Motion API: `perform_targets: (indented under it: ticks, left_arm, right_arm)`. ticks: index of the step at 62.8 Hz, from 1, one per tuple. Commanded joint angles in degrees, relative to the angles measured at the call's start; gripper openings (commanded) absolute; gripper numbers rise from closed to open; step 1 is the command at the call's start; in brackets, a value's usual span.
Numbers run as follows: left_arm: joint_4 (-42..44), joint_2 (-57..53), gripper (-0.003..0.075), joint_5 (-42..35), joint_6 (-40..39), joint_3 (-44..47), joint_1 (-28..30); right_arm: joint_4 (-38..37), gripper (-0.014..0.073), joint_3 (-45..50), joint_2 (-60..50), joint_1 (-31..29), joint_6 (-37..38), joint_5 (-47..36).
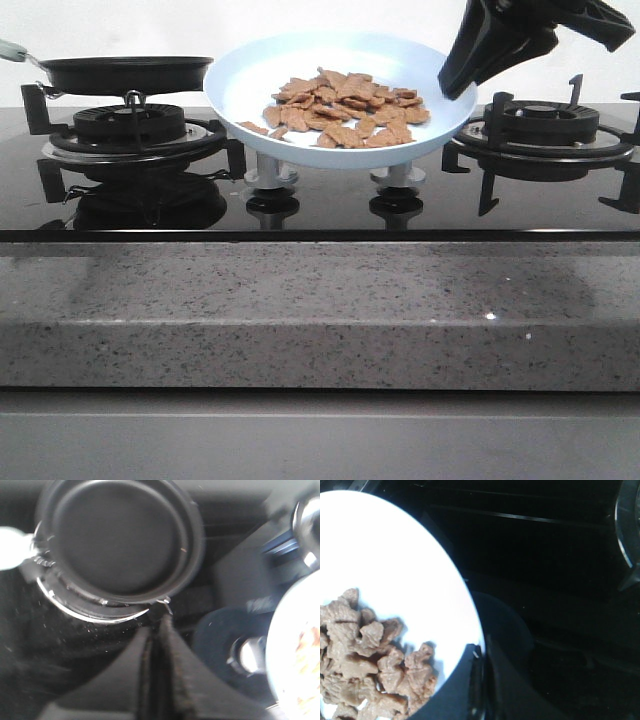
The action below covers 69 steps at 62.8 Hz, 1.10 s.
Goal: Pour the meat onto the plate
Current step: 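Release the pan handle and withdraw the left gripper, then lower the plate of meat between the burners and open the right gripper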
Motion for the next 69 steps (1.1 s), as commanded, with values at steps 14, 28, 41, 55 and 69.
perform_targets:
  ticks: [14, 28, 41, 55, 69]
  left_arm:
    - [6.9, -16.9, -0.002, -29.7, -0.4, 18.7, -9.2]
    - [8.8, -29.8, -0.002, -52.7, -0.4, 38.7, -13.6]
    - [8.9, -39.3, -0.002, -65.9, -0.4, 51.6, -15.5]
    - [8.9, -45.7, -0.002, -74.2, -0.4, 60.7, -15.9]
    - [8.9, -46.5, -0.002, -74.4, -0.4, 62.1, -15.9]
  right_arm:
    - [1.8, -0.0059, -1.5, -2.7, -0.2, -0.3, -2.5]
    - [1.8, -0.0059, -1.5, -2.7, -0.2, -0.3, -2.5]
    - [1.8, -0.0059, -1.5, -2.7, -0.2, -0.3, -2.5]
    - [1.8, -0.0059, -1.5, -2.7, -0.2, -0.3, -2.5]
    - [1.8, -0.0059, -1.5, -2.7, -0.2, -0.3, -2.5]
